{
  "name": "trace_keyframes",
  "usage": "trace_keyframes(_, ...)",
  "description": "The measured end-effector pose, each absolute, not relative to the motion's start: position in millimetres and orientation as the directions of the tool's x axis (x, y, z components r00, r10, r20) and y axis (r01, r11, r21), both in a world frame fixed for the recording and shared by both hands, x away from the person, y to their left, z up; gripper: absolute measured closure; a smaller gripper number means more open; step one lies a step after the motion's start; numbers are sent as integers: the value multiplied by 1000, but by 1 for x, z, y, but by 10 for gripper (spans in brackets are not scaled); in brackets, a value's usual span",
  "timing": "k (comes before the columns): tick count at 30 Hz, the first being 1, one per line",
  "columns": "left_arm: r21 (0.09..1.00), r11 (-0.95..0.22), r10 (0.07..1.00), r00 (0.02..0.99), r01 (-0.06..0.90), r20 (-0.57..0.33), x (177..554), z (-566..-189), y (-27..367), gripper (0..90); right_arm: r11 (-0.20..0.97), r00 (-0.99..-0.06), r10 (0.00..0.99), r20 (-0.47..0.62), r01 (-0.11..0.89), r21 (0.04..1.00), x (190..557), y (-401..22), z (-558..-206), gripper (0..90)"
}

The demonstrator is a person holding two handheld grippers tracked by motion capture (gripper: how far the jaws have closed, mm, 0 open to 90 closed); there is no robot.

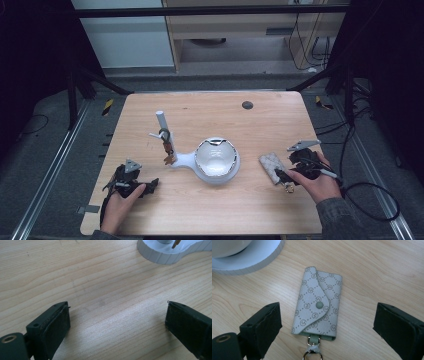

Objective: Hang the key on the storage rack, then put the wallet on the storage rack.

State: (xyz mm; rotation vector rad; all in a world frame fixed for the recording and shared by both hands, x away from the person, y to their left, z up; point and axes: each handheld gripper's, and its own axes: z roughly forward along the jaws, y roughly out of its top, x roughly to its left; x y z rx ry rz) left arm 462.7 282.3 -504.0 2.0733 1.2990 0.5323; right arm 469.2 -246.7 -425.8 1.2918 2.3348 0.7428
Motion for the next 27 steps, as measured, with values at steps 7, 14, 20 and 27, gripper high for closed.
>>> trace_keyframes(7, 707, -314, 904, 427, 634, 18, 461, -507, 281, 22, 459, -527, 850, -26, 714, 529, 471, -253, -433, 113)
trace_keyframes(14, 715, -303, 909, 417, 630, 19, 462, -508, 281, 15, 461, -531, 847, 12, 747, 478, 471, -256, -439, 130)
trace_keyframes(20, 715, -304, 908, 418, 630, 18, 462, -509, 281, 11, 479, -534, 845, 4, 761, 437, 475, -255, -444, 129)
trace_keyframes(27, 714, -305, 908, 419, 630, 18, 462, -509, 280, 8, 494, -542, 840, 7, 771, 402, 477, -252, -448, 99)
